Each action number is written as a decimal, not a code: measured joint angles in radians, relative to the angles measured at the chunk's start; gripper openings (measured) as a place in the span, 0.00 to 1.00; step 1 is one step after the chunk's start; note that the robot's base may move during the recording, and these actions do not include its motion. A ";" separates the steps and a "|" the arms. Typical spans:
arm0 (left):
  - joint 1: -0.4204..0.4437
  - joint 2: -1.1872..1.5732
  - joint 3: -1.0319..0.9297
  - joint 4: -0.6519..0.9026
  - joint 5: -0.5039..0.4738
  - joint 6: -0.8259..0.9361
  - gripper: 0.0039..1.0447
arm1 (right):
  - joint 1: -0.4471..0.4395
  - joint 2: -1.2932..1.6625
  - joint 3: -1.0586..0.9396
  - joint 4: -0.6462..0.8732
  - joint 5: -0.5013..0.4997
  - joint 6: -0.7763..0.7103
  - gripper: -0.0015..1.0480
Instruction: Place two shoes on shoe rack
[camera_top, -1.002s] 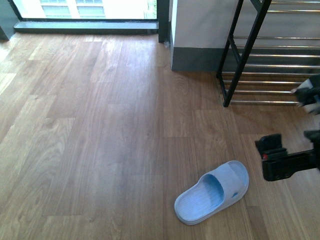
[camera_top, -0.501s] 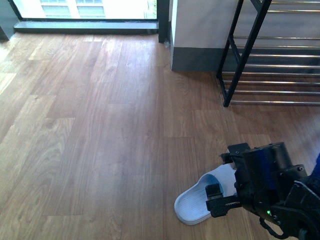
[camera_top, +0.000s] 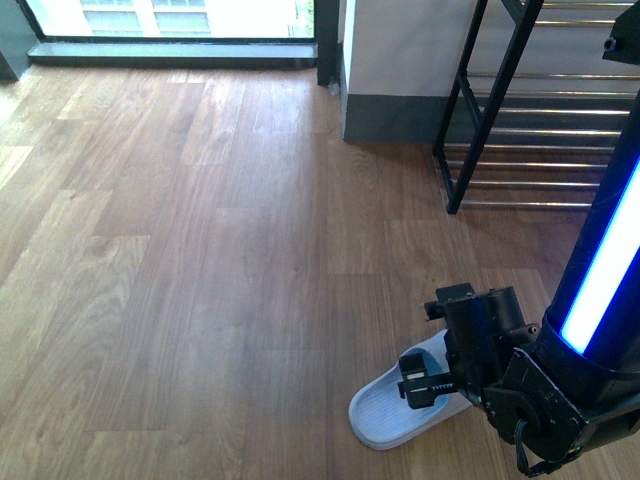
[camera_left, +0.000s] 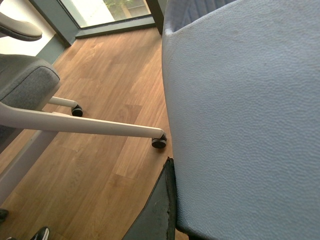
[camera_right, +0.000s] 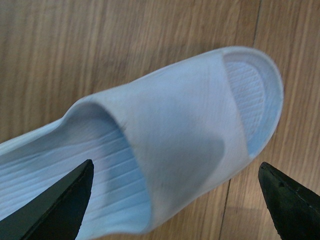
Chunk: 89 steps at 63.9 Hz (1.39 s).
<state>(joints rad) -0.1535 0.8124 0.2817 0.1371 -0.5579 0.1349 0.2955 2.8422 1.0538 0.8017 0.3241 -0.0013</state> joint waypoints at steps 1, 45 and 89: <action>0.000 0.000 0.000 0.000 0.000 0.000 0.01 | -0.005 0.003 0.001 0.003 0.002 -0.011 0.91; 0.000 0.000 0.000 0.000 0.000 0.000 0.01 | -0.206 0.056 -0.011 -0.099 0.054 -0.333 0.91; 0.000 0.000 0.000 0.000 0.000 0.000 0.01 | -0.309 0.082 -0.002 0.113 0.110 -0.423 0.64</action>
<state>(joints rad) -0.1535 0.8124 0.2817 0.1371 -0.5579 0.1349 -0.0132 2.9242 1.0515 0.9150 0.4339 -0.4248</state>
